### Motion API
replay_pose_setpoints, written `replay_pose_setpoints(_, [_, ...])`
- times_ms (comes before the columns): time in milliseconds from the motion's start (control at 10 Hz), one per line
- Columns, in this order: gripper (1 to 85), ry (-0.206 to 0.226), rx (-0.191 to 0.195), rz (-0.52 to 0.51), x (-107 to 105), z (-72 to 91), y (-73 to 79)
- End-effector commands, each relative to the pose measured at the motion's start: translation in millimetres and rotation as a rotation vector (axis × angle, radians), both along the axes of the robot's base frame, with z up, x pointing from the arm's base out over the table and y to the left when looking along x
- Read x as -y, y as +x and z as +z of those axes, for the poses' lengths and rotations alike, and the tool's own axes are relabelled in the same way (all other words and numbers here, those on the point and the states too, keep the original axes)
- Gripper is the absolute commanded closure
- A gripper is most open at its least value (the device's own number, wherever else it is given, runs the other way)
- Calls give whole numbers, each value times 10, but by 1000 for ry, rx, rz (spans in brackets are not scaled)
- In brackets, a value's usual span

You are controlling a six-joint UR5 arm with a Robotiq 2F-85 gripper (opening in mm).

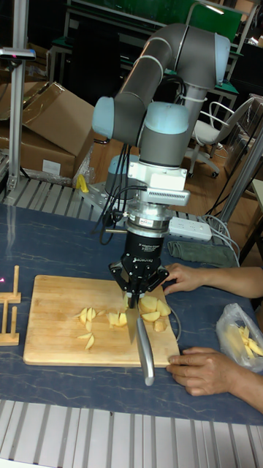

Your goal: Chop the potatoes

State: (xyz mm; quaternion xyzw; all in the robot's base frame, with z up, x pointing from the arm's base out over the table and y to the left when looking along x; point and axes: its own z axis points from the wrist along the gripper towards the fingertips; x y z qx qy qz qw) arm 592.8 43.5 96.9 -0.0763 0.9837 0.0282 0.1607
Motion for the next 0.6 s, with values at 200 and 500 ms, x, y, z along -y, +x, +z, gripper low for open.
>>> replay_pose_setpoints(200, [847,4,21,-8,4,-68,102])
replay_pose_setpoints(500, [847,-1,29,-8,19,-110,128])
